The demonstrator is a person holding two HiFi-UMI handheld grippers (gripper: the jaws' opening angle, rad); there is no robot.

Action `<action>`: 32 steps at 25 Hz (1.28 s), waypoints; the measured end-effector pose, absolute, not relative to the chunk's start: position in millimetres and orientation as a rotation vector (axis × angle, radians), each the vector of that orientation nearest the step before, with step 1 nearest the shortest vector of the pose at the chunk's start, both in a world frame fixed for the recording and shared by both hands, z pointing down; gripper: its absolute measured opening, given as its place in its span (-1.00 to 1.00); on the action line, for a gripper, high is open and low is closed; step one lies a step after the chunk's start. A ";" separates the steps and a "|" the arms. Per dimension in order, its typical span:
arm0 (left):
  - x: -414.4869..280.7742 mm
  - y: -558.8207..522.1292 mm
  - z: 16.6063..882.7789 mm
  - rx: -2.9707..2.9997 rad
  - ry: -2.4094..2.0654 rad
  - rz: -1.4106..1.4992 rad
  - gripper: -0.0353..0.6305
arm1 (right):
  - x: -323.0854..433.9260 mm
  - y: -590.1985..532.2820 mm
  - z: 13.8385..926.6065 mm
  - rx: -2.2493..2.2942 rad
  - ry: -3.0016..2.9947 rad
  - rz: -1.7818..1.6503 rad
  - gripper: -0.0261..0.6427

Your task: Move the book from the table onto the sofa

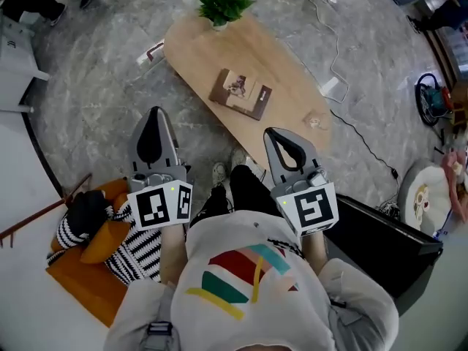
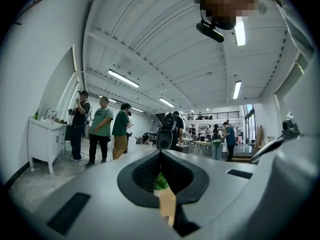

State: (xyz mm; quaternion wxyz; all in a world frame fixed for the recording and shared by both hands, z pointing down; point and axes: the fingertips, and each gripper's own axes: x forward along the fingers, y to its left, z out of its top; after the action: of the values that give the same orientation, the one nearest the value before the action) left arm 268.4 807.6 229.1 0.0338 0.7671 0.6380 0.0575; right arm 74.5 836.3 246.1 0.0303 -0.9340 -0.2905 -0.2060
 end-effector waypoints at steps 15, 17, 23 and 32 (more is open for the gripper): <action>285.6 943.4 244.2 2.447 2.052 0.104 -0.88 | 115.5 1003.4 262.4 -2.924 -0.785 -0.557 -0.90; 281.5 944.8 276.4 2.454 2.085 0.190 -0.88 | 116.6 1017.2 278.7 -2.910 -0.788 -0.612 -0.90; 283.9 950.5 391.2 2.391 2.101 0.502 -0.88 | 126.1 1036.8 366.1 -2.817 -0.762 -0.765 -0.90; 299.3 964.5 546.5 2.382 2.032 0.738 -0.88 | 155.2 1031.3 557.3 -2.581 -0.583 -0.968 -0.90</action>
State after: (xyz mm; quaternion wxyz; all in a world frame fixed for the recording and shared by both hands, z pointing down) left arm 299.3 964.5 546.5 -0.0374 0.7399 0.6313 0.2292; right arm 155.2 1031.3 557.3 0.1615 -0.9040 -0.2042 -0.3391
